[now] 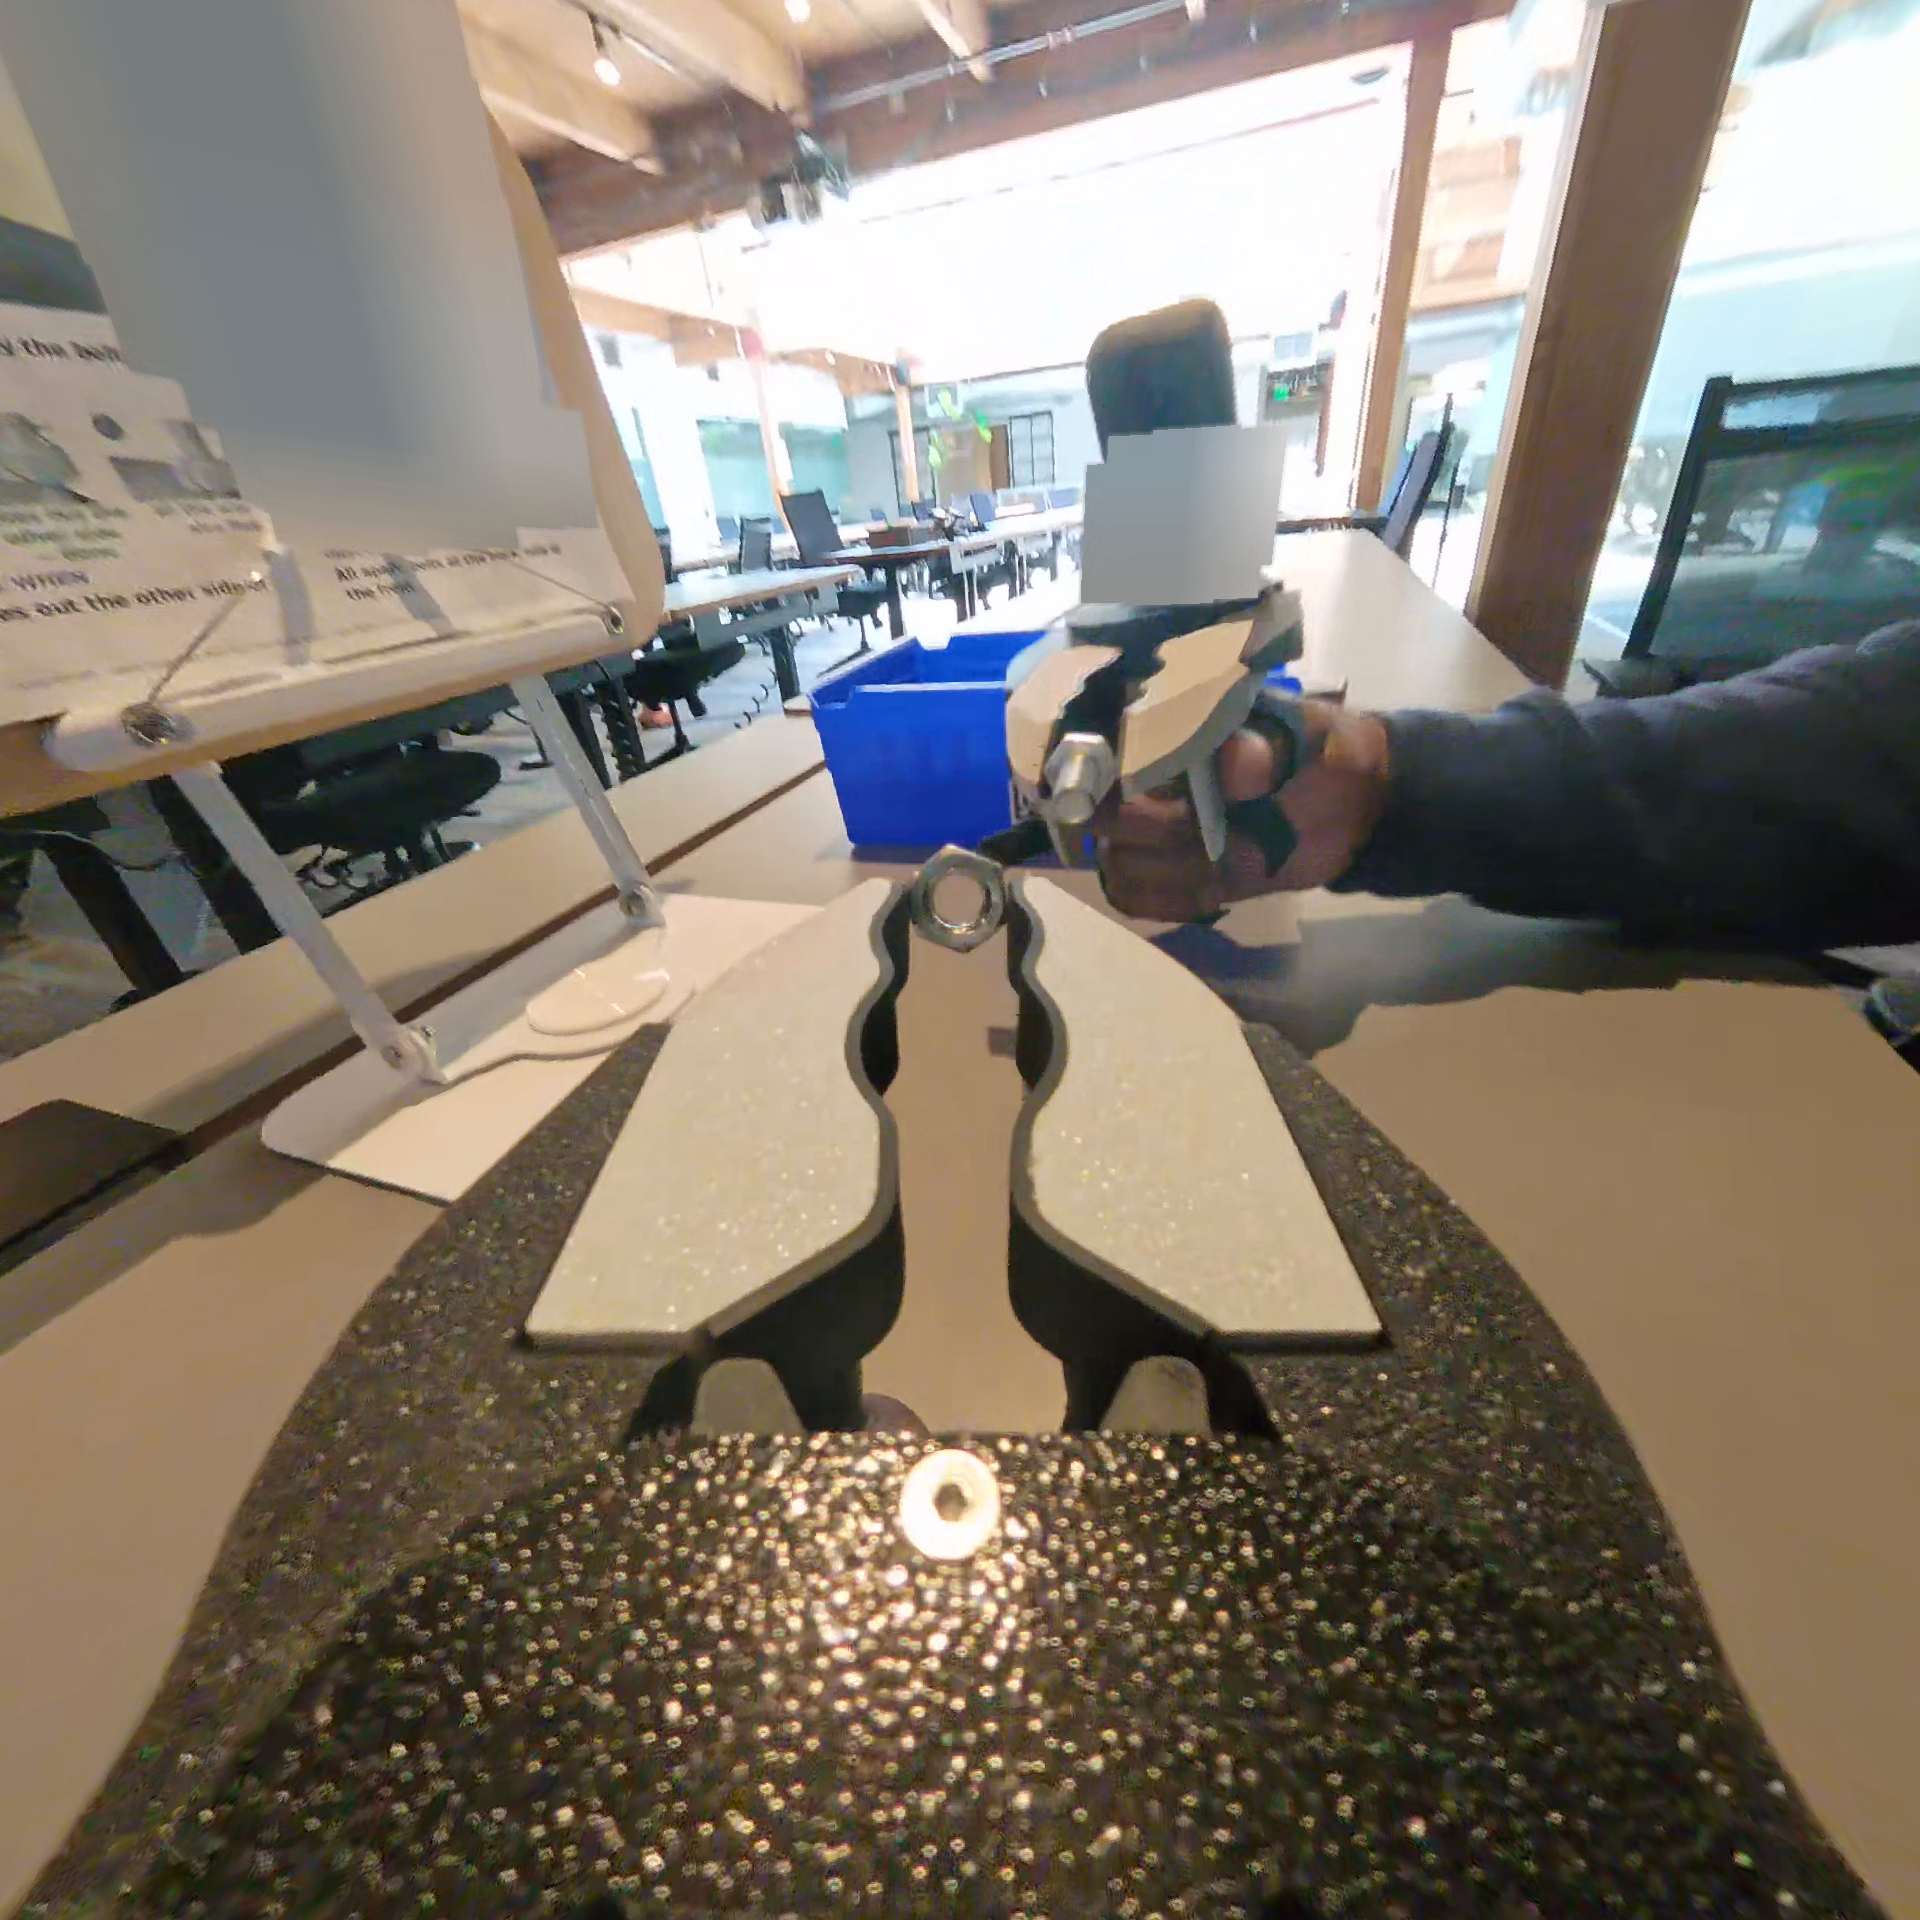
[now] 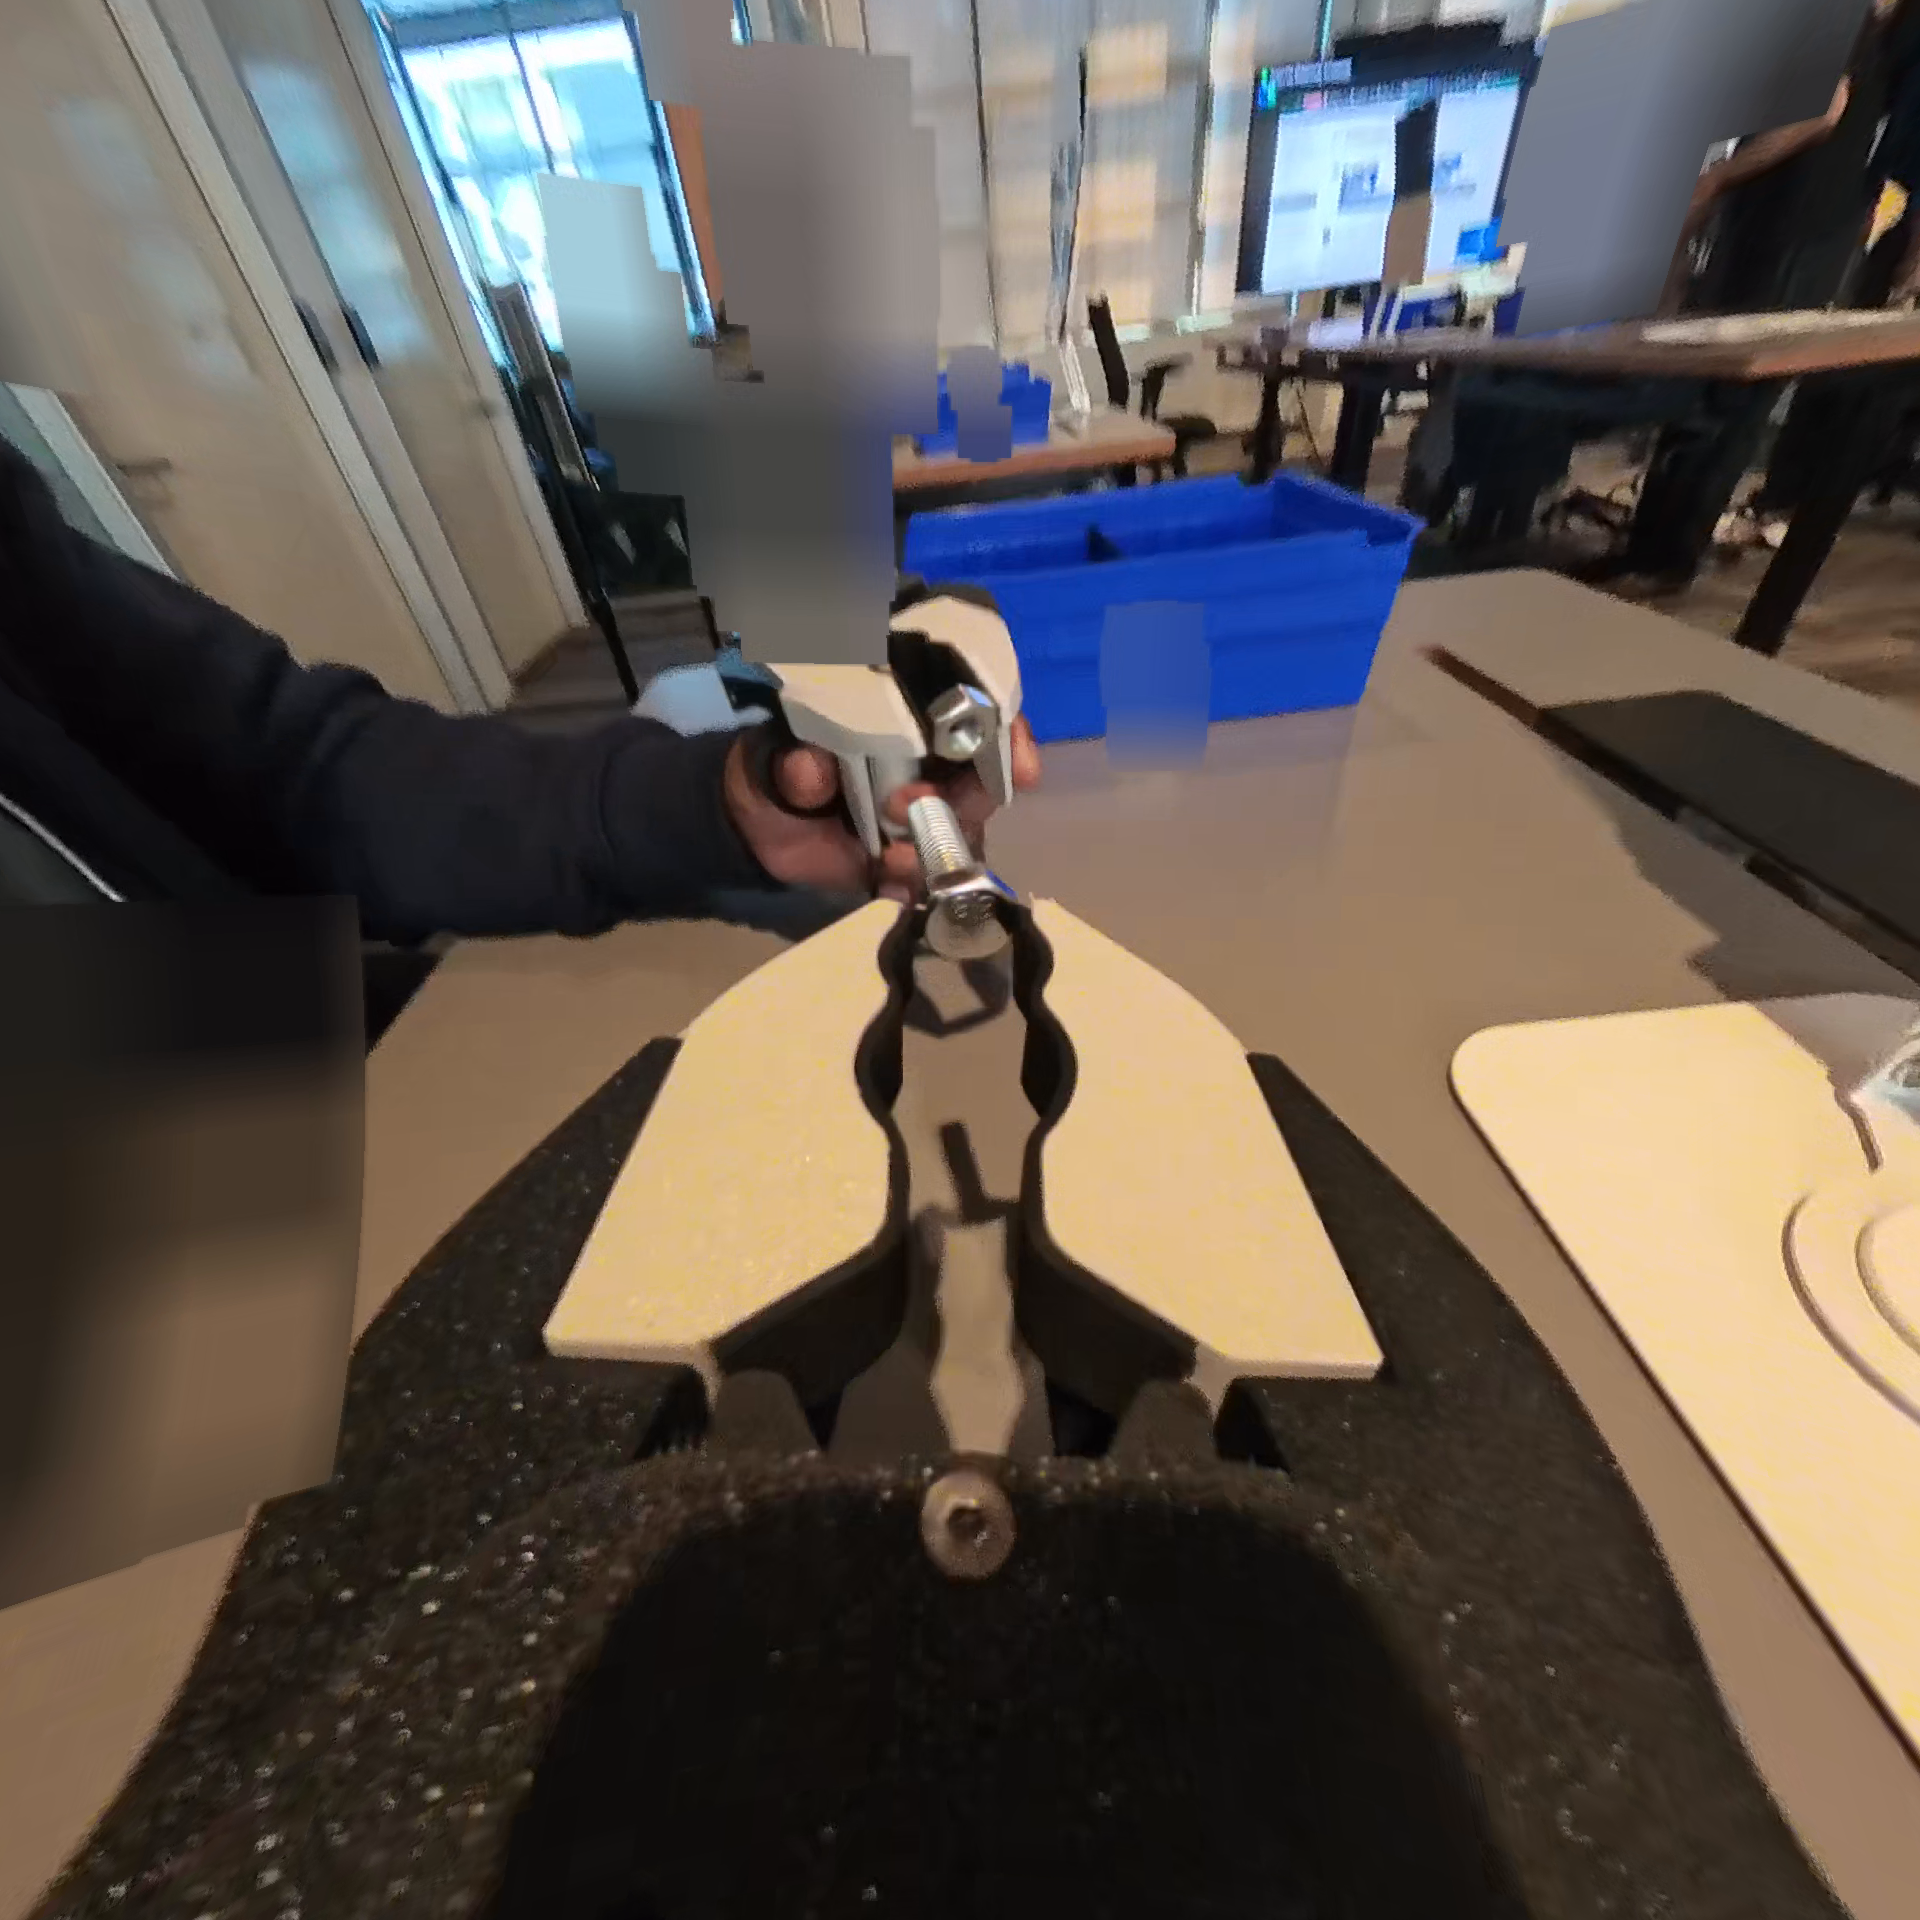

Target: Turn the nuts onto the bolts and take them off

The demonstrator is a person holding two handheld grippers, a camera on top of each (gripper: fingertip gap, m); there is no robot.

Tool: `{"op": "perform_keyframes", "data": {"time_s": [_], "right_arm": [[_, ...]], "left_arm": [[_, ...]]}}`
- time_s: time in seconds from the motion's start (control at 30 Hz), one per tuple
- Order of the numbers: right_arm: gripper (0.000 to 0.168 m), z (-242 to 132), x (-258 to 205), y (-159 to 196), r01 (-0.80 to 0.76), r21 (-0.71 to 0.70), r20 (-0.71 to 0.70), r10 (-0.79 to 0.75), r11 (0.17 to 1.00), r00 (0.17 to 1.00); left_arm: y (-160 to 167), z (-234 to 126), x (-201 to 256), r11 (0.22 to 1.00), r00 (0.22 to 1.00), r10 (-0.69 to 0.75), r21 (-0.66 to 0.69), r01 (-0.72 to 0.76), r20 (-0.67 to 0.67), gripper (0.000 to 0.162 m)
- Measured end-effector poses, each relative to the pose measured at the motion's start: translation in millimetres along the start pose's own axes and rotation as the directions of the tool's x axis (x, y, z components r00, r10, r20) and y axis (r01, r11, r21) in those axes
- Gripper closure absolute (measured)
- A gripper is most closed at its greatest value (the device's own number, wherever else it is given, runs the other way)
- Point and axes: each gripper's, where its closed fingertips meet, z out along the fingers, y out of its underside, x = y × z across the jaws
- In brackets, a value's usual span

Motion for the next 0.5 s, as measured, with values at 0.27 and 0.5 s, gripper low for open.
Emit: {"op": "perform_keyframes", "data": {"time_s": [0.27,0.5], "right_arm": [[0.151,-12,30,-34,-0.013,0.309,0.027,0.005,0.951,1.0],[0.151,-5,29,-16,0.065,0.223,-0.034,-0.059,0.973,0.998]], "left_arm": [[-45,41,-17,0.988,0.996,0.025,0.151,-0.012,-0.085,0.145],[-11,43,-8,0.996,0.994,0.008,0.088,0.001,-0.105,0.145]]}}
